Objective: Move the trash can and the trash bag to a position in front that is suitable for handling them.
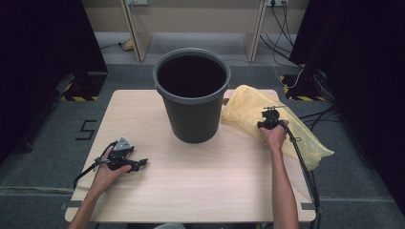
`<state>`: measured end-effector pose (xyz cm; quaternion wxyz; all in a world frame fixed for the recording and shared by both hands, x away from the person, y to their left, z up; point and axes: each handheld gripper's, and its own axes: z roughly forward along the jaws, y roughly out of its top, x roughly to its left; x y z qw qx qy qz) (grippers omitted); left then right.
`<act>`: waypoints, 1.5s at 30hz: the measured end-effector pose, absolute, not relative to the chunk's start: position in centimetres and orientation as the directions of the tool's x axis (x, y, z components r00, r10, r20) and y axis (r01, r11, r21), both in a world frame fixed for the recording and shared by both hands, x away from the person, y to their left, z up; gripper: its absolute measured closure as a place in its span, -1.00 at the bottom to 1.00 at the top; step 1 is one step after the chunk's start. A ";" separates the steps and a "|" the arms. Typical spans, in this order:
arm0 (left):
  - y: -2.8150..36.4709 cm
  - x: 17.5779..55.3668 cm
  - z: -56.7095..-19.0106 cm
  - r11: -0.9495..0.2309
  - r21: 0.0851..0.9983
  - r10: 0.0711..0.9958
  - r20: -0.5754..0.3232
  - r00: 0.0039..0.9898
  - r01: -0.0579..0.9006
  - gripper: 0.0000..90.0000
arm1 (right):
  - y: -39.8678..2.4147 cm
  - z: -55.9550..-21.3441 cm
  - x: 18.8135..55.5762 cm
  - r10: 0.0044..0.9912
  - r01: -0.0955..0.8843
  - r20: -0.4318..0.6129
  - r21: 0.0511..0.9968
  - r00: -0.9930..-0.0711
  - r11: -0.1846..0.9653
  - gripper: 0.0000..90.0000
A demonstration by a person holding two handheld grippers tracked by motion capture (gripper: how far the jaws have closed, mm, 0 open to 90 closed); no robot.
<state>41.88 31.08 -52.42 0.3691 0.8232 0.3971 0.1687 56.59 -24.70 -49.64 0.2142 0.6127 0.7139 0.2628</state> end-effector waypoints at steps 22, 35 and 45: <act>31.1 41.9 -52.4 -0.413 0.742 0.778 -0.015 0.629 0.528 -0.71 | -31.1 -44.8 48.0 0.963 0.742 0.011 0.639 -0.271 0.201 -0.33; 31.1 41.9 -52.4 -0.413 0.742 0.777 -0.015 0.630 0.528 -0.72 | -35.6 -50.3 45.2 0.977 0.808 0.132 0.587 -0.168 0.059 -0.48; 31.1 41.9 -52.4 -0.414 0.742 0.777 -0.015 0.630 0.528 -0.71 | -36.0 -50.1 45.1 0.982 0.771 0.164 0.636 -0.096 -0.031 0.35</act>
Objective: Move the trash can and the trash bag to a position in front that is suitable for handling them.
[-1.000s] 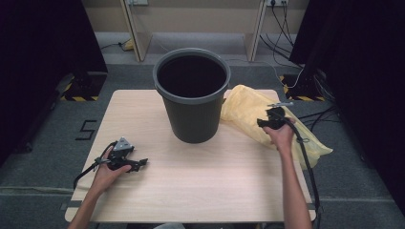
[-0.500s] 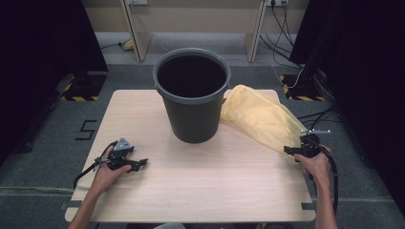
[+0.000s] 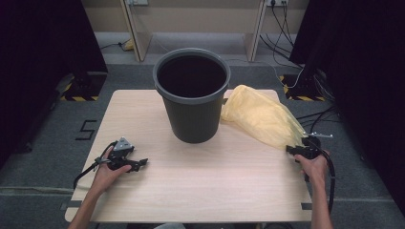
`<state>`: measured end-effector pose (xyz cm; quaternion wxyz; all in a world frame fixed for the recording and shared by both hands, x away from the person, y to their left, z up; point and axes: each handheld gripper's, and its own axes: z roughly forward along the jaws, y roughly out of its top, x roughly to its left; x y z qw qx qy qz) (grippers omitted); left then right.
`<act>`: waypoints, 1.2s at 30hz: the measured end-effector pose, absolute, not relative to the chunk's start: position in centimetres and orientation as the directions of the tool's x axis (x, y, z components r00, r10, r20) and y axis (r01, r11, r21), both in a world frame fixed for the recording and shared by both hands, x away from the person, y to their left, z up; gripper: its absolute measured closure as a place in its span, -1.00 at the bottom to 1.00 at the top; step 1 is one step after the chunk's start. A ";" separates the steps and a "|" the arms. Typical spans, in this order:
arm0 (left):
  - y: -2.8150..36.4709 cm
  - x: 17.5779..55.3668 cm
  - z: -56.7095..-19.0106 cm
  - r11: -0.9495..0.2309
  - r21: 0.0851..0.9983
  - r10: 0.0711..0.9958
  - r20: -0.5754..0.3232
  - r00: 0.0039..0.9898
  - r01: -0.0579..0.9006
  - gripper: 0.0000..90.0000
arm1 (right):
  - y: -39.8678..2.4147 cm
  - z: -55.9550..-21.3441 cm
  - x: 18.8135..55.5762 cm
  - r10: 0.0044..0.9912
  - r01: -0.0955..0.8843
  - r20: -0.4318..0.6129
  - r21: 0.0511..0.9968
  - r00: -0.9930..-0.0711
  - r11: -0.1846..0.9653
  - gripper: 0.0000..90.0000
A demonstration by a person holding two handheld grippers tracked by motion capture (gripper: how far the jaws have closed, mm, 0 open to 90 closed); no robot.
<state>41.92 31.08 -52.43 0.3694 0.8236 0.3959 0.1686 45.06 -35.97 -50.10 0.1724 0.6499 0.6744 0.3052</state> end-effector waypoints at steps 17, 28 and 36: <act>31.1 41.9 -52.4 -0.414 0.742 0.776 -0.015 0.631 0.527 -0.72 | -27.4 -47.3 39.6 0.924 0.716 -0.046 0.618 -0.379 0.325 0.94; 31.1 42.0 -52.4 -0.415 0.742 0.775 -0.015 0.632 0.527 -0.72 | -21.1 -46.1 39.1 0.830 0.644 0.065 0.665 -0.554 0.378 0.68; 31.1 42.0 -52.4 -0.415 0.742 0.775 -0.015 0.632 0.527 -0.72 | -22.3 -41.6 39.1 0.850 0.613 0.106 0.739 -0.517 0.280 -0.03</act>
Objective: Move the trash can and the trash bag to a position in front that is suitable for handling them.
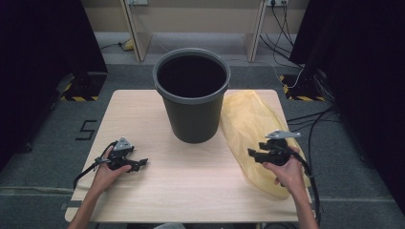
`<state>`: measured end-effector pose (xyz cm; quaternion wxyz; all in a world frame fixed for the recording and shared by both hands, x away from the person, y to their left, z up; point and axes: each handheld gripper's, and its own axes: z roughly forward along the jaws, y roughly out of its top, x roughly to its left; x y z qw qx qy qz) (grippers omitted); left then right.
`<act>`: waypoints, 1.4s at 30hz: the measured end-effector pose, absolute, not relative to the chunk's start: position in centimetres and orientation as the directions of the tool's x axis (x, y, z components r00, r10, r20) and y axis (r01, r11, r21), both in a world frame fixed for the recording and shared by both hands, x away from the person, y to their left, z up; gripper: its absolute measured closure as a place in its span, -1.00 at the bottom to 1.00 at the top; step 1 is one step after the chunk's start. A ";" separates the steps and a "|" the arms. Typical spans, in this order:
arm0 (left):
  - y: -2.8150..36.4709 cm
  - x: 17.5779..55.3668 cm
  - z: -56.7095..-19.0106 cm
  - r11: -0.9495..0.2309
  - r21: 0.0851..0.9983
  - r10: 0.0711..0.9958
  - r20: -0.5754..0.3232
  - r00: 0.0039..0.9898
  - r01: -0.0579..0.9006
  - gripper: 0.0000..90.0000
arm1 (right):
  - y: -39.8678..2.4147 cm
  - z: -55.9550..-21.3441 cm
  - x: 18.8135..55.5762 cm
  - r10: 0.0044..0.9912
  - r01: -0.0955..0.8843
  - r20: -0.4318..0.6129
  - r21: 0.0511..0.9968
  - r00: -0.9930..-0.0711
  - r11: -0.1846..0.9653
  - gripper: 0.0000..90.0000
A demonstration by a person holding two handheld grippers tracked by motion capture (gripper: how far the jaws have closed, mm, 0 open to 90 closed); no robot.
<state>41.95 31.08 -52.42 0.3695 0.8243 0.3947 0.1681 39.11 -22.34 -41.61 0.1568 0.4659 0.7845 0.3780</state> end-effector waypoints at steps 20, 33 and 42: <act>31.1 42.0 -52.4 -0.414 0.742 0.775 -0.015 0.631 0.527 -0.72 | -30.9 -49.2 41.5 0.955 0.808 0.207 0.587 -0.213 0.053 -0.08; 31.1 42.0 -52.4 -0.415 0.742 0.775 -0.015 0.632 0.527 -0.72 | -29.7 -44.1 40.2 0.912 0.687 0.247 0.724 -0.327 0.050 -0.26; 31.1 42.0 -52.4 -0.414 0.742 0.776 -0.016 0.631 0.527 -0.72 | -27.7 -49.0 41.2 0.912 0.714 0.051 0.641 -0.407 0.282 -0.26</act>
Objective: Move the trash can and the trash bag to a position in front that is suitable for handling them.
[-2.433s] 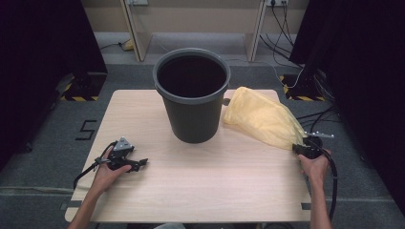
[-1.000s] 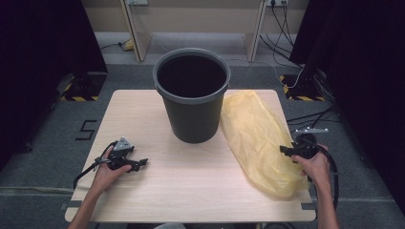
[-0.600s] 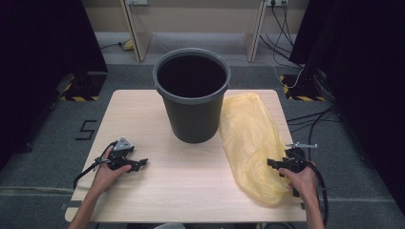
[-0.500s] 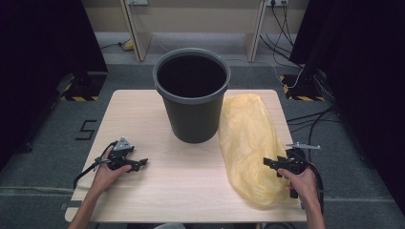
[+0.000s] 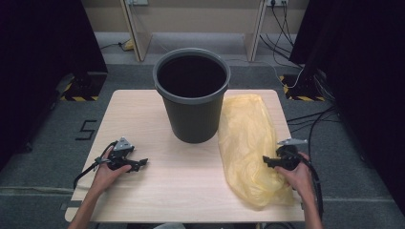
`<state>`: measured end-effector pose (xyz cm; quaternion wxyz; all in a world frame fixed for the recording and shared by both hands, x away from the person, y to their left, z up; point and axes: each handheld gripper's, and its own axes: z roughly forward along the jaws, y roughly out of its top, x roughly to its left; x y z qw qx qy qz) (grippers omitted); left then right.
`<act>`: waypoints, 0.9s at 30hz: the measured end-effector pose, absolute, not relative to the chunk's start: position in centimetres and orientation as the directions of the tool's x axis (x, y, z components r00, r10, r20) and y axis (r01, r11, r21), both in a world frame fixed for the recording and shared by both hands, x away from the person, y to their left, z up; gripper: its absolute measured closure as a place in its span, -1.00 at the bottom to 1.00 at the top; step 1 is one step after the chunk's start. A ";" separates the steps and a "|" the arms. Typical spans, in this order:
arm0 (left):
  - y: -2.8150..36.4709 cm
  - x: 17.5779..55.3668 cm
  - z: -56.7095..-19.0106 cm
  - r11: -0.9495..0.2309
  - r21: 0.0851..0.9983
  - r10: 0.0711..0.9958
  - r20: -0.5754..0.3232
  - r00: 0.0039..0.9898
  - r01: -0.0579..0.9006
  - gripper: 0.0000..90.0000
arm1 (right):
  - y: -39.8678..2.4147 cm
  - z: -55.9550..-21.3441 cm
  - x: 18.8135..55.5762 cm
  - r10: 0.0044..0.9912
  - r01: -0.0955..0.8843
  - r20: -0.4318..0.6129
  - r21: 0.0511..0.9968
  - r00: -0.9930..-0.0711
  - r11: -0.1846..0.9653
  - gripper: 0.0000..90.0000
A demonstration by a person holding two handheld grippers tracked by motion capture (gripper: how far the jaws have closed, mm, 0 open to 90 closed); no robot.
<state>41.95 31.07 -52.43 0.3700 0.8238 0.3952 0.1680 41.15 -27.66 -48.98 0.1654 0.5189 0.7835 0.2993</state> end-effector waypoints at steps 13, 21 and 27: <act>31.1 42.0 -52.4 -0.415 0.742 0.775 -0.015 0.632 0.527 -0.72 | -23.3 -45.8 38.5 0.866 0.598 -0.035 0.709 -0.499 0.374 -0.36; 31.1 42.0 -52.4 -0.416 0.742 0.775 -0.014 0.632 0.526 -0.72 | -19.6 -49.5 39.5 0.819 0.634 -0.092 0.587 -0.566 0.504 -0.43; 31.1 42.0 -52.4 -0.418 0.740 0.774 -0.013 0.633 0.527 -0.72 | -20.9 -49.8 41.8 0.876 0.678 -0.071 0.605 -0.477 0.418 -0.34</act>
